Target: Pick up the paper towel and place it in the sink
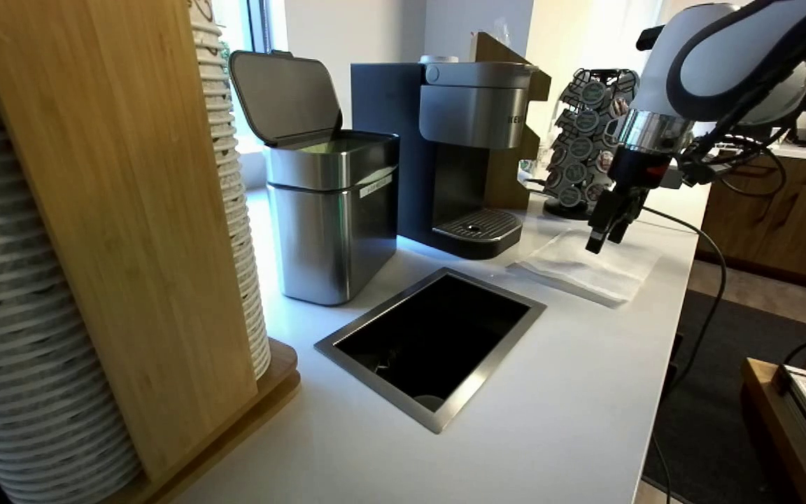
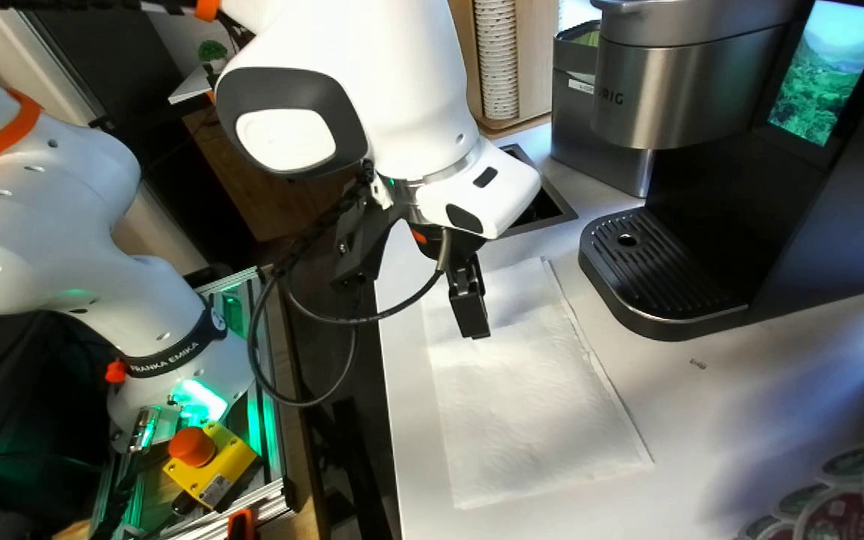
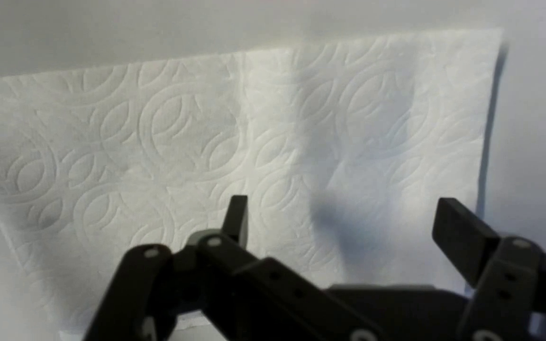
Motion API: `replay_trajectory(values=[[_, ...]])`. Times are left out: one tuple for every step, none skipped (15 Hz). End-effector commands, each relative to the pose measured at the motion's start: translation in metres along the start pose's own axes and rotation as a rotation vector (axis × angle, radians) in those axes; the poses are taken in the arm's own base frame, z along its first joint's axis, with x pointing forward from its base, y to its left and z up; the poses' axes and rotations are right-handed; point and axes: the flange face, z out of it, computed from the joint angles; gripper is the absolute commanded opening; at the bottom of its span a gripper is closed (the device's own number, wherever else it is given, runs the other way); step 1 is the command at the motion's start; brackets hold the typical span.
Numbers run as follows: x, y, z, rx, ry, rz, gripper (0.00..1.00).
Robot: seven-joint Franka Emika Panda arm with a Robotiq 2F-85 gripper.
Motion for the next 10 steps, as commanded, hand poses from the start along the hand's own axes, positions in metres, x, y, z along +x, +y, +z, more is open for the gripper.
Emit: replay_trajectory(values=[[0.01, 0.013, 0.02, -0.04, 0.044, 0.019, 1.0], [0.011, 0.015, 0.026, -0.045, 0.052, 0.02, 1.0], [0.013, 0.017, 0.032, -0.05, 0.06, 0.02, 1.0], [0.013, 0.018, 0.037, -0.055, 0.064, 0.019, 1.0], [0.014, 0.018, 0.042, -0.055, 0.062, 0.02, 1.0], [0.015, 0.019, 0.046, -0.058, 0.059, 0.02, 1.0], [0.015, 0.018, 0.05, -0.056, 0.052, 0.018, 1.0], [0.015, 0.018, 0.054, -0.055, 0.038, 0.013, 0.77], [0.015, 0.017, 0.056, -0.044, 0.029, 0.008, 0.73], [0.014, 0.013, 0.057, -0.022, 0.018, -0.002, 0.66]])
